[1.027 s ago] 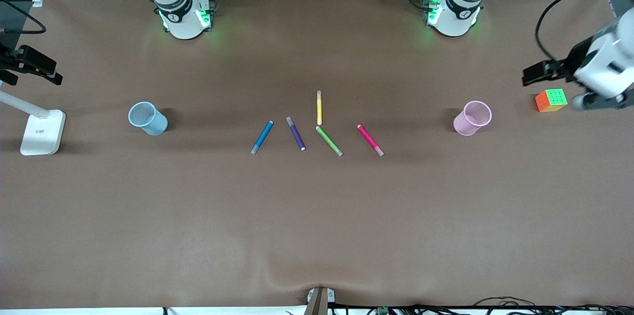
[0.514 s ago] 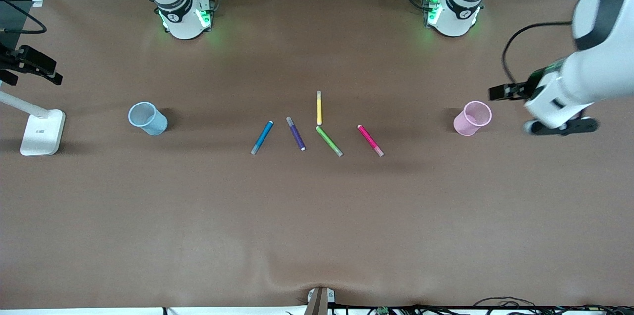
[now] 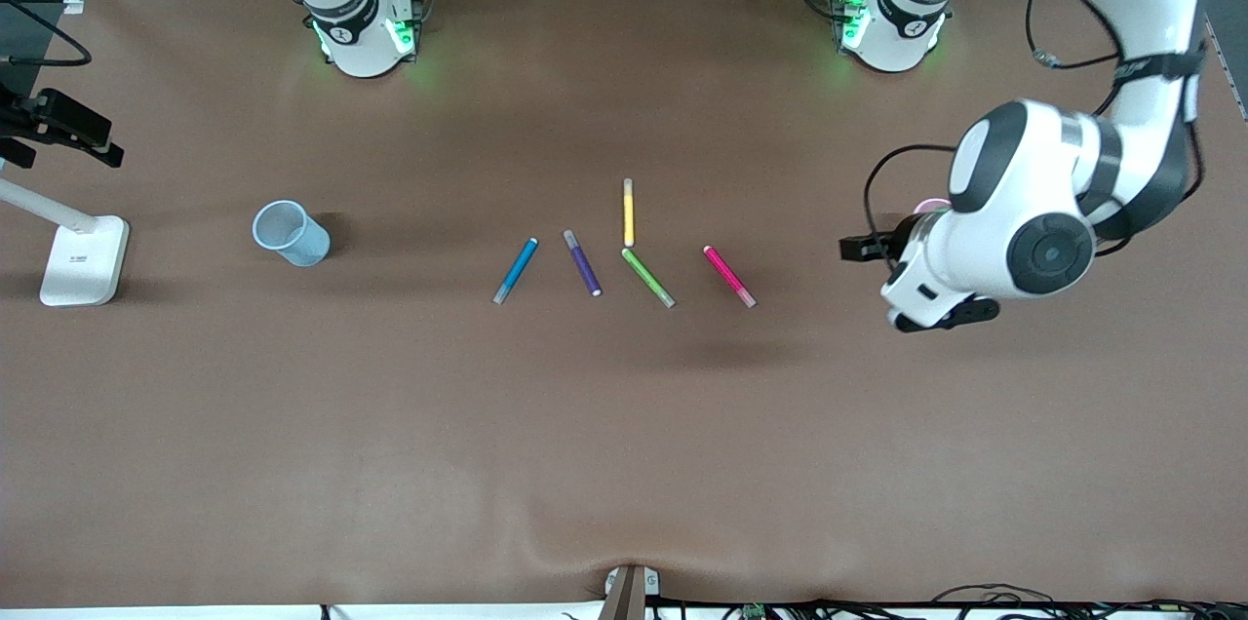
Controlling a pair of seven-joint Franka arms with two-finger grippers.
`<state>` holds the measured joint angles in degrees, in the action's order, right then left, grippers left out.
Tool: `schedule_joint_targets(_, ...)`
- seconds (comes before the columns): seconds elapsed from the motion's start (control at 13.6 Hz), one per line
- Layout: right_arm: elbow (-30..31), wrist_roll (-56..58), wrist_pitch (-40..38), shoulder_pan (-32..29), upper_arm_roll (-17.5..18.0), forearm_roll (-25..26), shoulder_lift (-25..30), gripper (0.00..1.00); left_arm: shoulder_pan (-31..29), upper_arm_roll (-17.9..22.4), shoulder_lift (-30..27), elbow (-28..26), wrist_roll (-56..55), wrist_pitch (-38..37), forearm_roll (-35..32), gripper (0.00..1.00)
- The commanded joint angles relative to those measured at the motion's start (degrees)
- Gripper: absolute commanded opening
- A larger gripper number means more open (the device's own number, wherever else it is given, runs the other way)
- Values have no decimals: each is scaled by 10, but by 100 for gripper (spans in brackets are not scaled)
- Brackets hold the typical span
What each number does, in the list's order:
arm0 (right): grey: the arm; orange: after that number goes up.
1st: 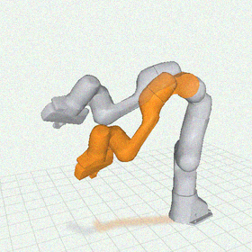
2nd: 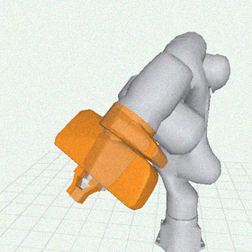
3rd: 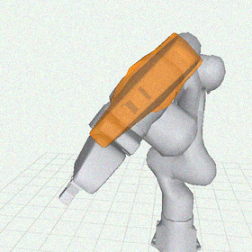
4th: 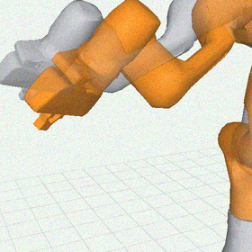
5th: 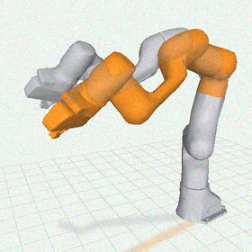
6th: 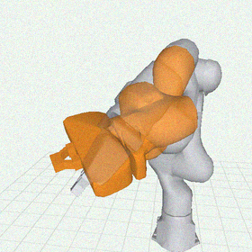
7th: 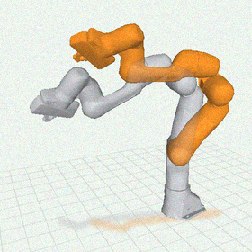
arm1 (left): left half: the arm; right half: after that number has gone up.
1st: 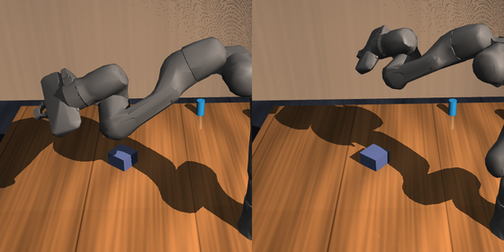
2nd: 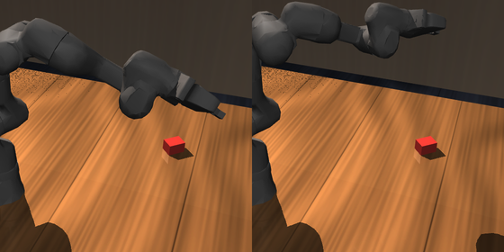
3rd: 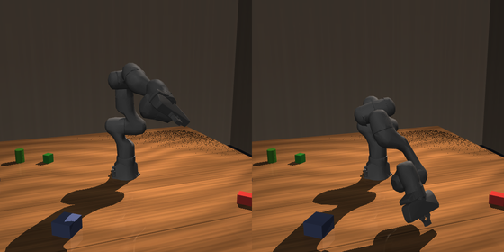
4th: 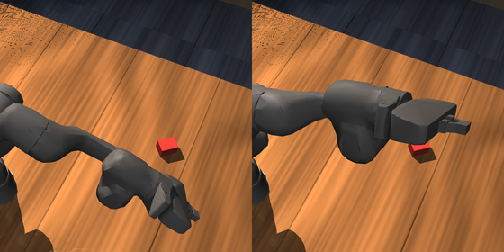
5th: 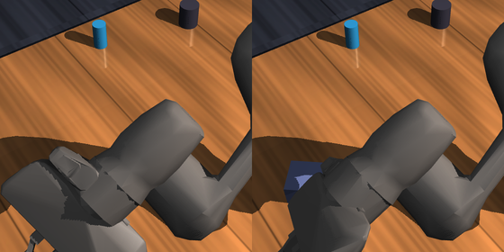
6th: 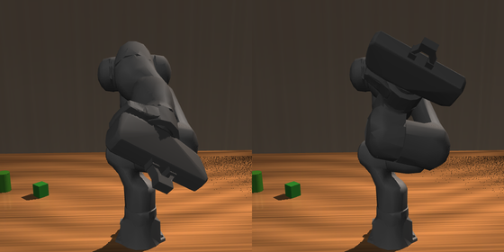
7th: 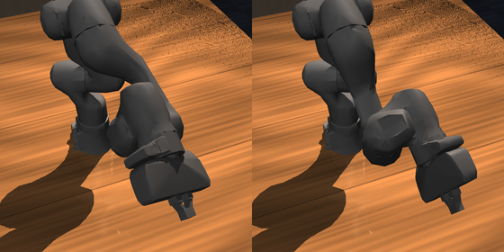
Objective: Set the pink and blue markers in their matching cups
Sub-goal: 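Lower the left gripper over the pink marker and grasp it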
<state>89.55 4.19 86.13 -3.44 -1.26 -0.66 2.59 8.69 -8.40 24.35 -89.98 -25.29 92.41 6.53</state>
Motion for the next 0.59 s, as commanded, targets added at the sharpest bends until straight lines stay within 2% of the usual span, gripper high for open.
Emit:
schedule_joint_targets(0.0, -2, 0, -6, -1, 1, 3, 6, 100, 4, 1, 26, -5, -29, 37, 27, 100)
schedule_joint_targets(0.29, -2, 0, -6, -2, 1, 3, 6, 100, 12, 1, 36, -62, -74, 115, 49, 100)
schedule_joint_targets(0.51, -2, 0, -6, -3, 1, 3, 6, 100, 29, 1, 66, -66, -144, 152, 66, 100)
